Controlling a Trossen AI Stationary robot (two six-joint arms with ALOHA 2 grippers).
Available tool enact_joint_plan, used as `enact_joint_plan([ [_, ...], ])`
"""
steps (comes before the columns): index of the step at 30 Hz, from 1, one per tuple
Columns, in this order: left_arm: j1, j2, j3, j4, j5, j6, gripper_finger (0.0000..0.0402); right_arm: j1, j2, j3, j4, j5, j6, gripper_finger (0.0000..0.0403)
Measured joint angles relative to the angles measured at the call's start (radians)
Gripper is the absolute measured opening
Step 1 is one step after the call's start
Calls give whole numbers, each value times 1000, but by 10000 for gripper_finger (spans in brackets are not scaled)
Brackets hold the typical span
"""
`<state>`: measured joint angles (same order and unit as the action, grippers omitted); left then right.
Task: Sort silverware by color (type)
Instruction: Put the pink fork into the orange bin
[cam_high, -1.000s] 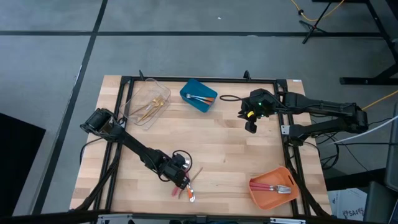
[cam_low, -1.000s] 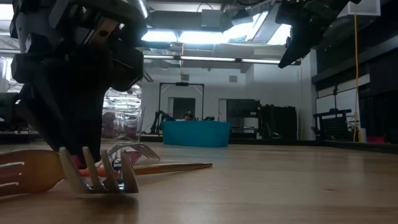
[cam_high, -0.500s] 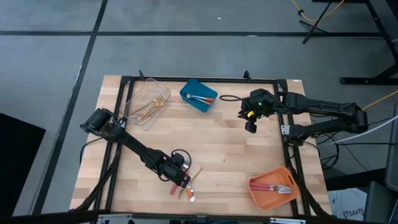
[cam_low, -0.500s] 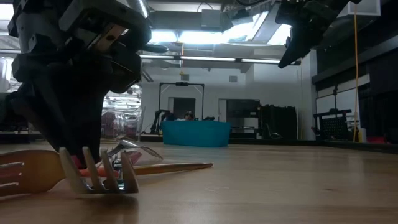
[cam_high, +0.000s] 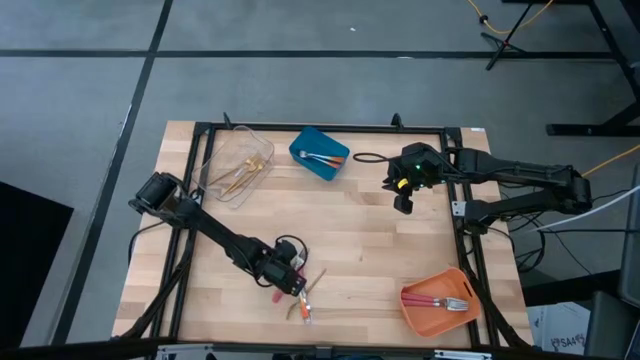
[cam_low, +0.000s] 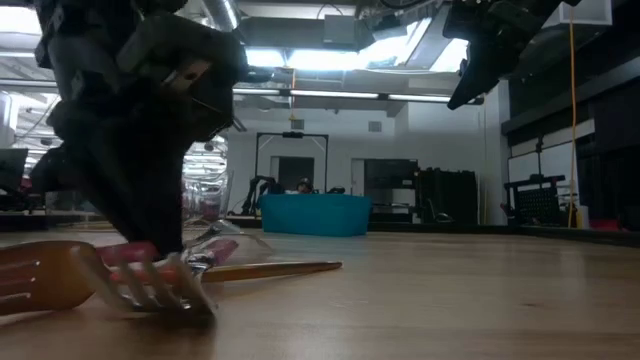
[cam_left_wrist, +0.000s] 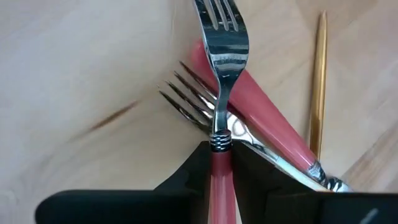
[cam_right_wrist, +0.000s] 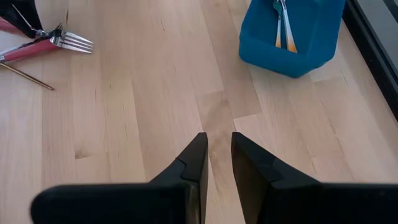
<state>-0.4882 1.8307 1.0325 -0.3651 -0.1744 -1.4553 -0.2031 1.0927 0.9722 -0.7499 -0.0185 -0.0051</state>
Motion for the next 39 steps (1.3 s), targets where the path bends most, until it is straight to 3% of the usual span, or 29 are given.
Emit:
enact_joint_plan([
  [7, 7, -35, 1, 13, -8, 37, 41, 0, 0, 0, 0, 0, 0, 60],
  [17, 62, -77, 3, 113, 6, 203, 41, 0, 0, 0, 0, 0, 0, 60],
  [21, 106, -76, 4, 196, 72, 285, 41, 1, 0, 0, 0, -24, 0, 60],
  [28, 201, -76, 5, 293, 187, 413, 41, 1, 0, 0, 14, -167, 0, 60],
  [39, 320, -76, 5, 357, 358, 535, 41, 1, 0, 0, 178, -314, 0, 60],
])
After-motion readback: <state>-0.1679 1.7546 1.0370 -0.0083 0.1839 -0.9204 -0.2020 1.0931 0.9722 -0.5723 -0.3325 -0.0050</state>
